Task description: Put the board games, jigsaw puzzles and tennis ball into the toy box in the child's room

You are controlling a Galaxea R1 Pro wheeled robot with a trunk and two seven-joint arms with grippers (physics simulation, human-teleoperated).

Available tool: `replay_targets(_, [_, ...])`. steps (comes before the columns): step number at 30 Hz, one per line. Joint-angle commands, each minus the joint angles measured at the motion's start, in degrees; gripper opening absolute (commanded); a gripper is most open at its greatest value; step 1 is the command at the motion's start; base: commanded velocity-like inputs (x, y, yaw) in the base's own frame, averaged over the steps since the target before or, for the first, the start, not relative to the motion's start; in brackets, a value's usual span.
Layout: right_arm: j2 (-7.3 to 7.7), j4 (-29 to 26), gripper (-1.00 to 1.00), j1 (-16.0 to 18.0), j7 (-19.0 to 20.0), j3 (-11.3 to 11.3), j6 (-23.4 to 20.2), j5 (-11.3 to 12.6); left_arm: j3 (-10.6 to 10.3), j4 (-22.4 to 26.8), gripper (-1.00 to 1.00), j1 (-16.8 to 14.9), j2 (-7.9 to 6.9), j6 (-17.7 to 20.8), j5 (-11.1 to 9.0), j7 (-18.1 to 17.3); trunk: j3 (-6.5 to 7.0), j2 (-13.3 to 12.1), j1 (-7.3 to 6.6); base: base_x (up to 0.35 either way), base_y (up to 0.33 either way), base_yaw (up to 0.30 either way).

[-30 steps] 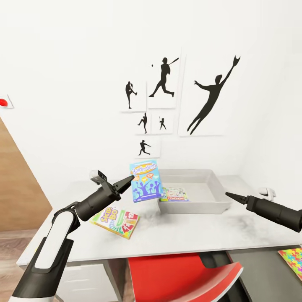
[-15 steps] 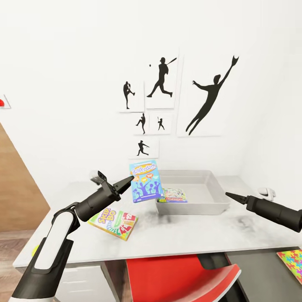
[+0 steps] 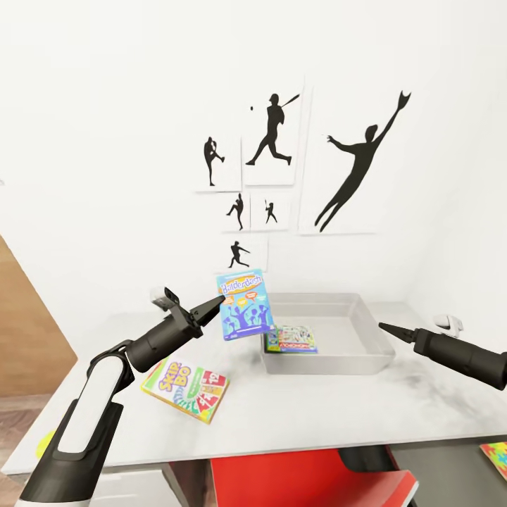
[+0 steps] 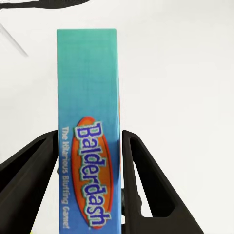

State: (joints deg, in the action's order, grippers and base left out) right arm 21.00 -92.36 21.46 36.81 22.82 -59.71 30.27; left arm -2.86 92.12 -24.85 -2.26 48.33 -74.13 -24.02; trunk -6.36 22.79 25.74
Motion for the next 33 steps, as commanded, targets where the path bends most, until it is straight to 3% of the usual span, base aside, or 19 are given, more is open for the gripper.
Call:
replay_targets(1, [0.0, -0.01, 1.0, 0.07, 0.41, 0.08, -0.29, -0.3, -0.04, -0.01, -1.0, -0.05, -0.03, 0.16, -0.13, -0.1, -0.12, 0.13, 0.04, 0.056, 0.0, 0.0])
replay_targets(33, [0.01, -0.01, 1.0, -0.01, 0.59, 0.38, -0.29, -0.21, -0.75, -0.02, -1.0, -0.14, 0.75, 0.09, 0.74, 1.44, -0.12, 0.13, 0.04, -0.002, 0.0, 0.0])
